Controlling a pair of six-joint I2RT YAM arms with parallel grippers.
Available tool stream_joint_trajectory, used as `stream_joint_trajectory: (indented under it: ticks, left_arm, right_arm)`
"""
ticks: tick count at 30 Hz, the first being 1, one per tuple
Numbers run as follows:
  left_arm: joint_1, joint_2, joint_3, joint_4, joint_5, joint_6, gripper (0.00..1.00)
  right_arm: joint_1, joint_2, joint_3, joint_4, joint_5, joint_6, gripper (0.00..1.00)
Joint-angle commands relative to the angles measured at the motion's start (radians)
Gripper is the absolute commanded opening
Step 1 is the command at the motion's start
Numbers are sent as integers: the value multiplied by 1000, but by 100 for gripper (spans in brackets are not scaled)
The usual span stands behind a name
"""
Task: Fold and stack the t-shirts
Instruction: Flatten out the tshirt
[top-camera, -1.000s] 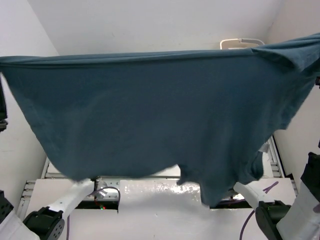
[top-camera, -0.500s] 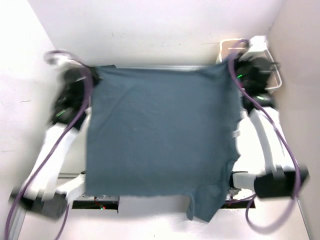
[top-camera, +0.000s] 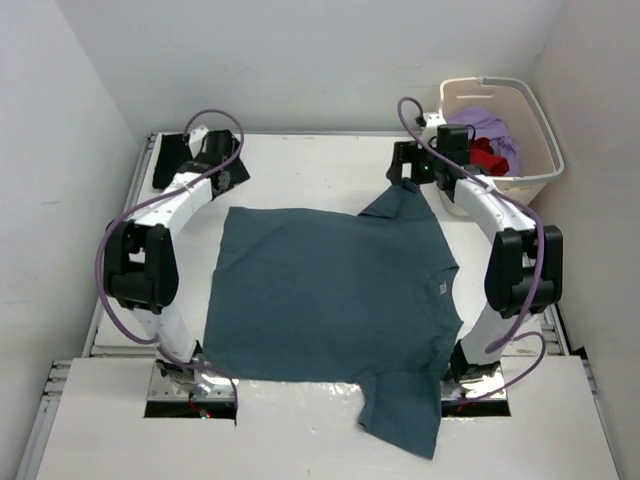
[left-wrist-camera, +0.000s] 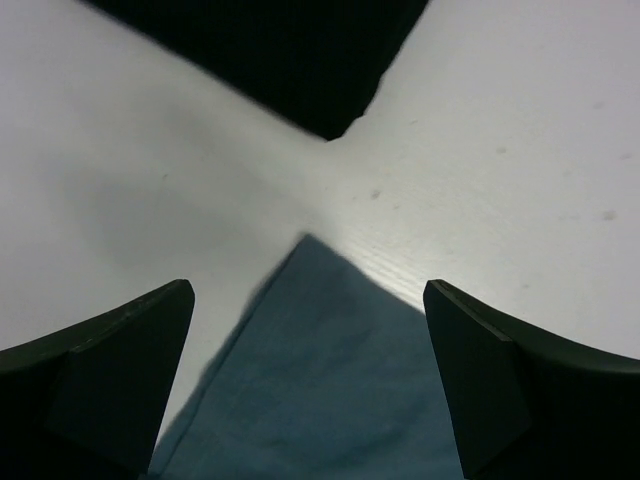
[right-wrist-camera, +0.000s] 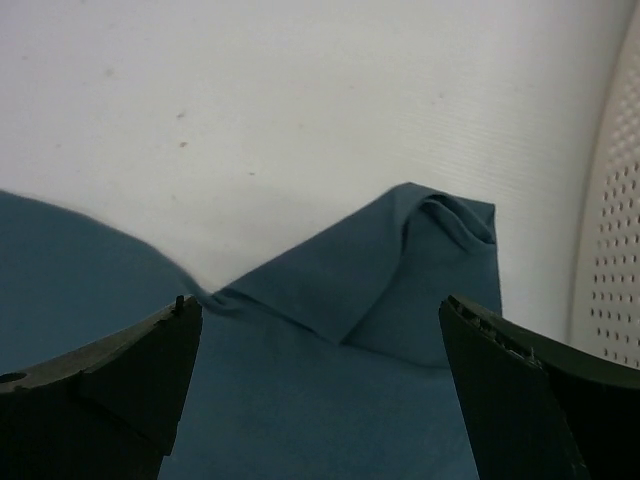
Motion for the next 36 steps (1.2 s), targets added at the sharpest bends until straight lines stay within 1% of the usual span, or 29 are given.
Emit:
stream_joint_trajectory:
  ticks: [1, 3, 5, 7, 12, 14, 16, 18, 21, 23, 27, 28, 33, 36]
  left_arm:
    - [2, -53, 48, 74, 126, 15, 100]
    - [2, -51, 25, 73, 163, 9, 100]
    - [0, -51, -24, 91, 223, 3, 100]
    - [2, -48, -77, 111, 275, 1, 100]
    - [2, -33, -147, 128, 332, 6, 100]
    - [2, -28, -185, 160, 384, 1, 100]
    - [2, -19, -222, 202, 410, -14, 100]
    - [2, 1, -225, 209, 413, -28, 100]
    - [3, 60, -214, 225, 410, -28, 100]
    - [5, 116, -182, 207, 407, -23, 100]
    - [6, 197, -139, 203, 396, -19, 100]
    - [8, 209, -112, 194, 387, -19, 100]
    - [18, 298, -47, 156, 356, -17, 100]
    - [32, 352, 52, 125, 333, -14, 100]
  right_arm:
    - [31, -98, 6, -29, 21, -15, 99]
    - [51, -118, -33, -52, 50, -5, 99]
    - [59, -138, -95, -55, 66, 49, 99]
    - [60, -136, -152, -35, 48, 98, 99]
    - [71, -75, -168, -44, 44, 133, 99]
    - [74, -63, -191, -35, 38, 155, 99]
    - [79, -31, -203, -24, 32, 176, 99]
    - [88, 21, -202, -6, 33, 173, 99]
    - [93, 84, -154, -36, 67, 166, 99]
    - [94, 140, -119, -62, 98, 161, 99]
    - [91, 215, -62, -113, 233, 149, 99]
    - [90, 248, -32, -125, 245, 150, 99]
    - [88, 354, 64, -168, 241, 129, 99]
    - [74, 431, 186, -193, 245, 130, 99]
